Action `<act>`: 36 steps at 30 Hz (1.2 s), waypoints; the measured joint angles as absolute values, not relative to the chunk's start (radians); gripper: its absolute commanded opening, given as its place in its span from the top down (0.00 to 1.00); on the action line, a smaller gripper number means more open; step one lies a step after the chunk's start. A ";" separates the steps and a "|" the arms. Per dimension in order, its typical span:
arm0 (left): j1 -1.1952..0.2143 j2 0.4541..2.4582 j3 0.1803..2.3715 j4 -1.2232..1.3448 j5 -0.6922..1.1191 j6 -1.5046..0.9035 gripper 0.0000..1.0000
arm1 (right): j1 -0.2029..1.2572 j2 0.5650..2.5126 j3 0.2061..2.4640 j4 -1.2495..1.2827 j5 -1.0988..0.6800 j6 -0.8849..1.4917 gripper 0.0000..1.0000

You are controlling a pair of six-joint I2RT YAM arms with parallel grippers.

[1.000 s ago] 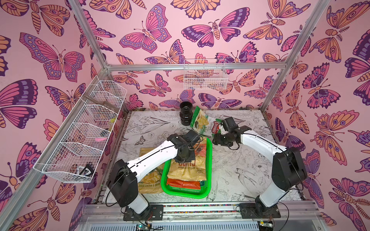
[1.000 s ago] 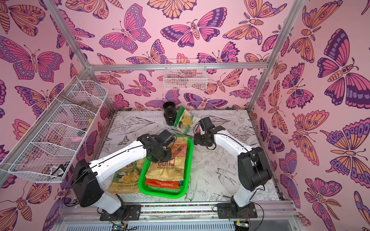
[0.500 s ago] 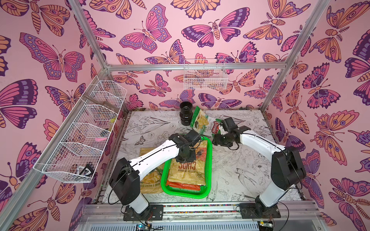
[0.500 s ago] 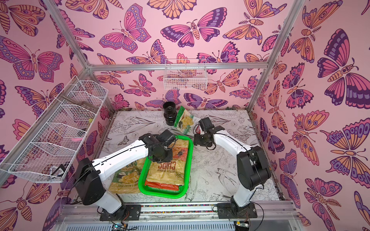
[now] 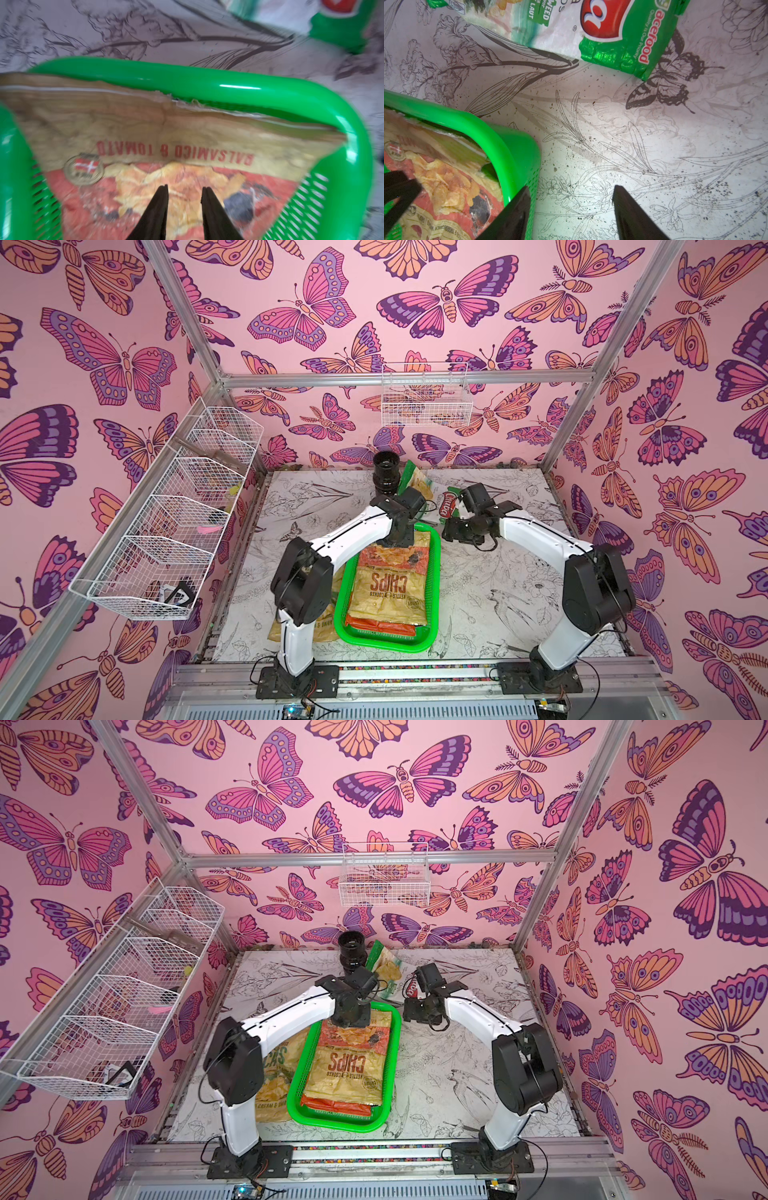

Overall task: Put the potato chips into the basket
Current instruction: Place the potato chip in the basket, then pick up the potato chip from the center of the board.

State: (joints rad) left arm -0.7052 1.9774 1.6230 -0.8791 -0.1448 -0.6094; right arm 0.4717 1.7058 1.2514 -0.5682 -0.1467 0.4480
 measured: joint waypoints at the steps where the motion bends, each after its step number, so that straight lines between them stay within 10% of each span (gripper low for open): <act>1: -0.705 2.003 1.618 -0.872 -0.142 -0.603 0.67 | 0.472 1.706 1.251 -0.568 -0.147 0.448 0.33; 22: -0.672 1.790 1.553 -0.726 -0.112 -0.371 0.58 | 0.470 1.719 1.400 -0.607 -0.078 0.447 0.32; 36: -0.457 1.526 1.332 -0.356 -0.097 -0.111 0.58 | 0.453 2.185 1.951 -0.816 0.181 0.445 0.38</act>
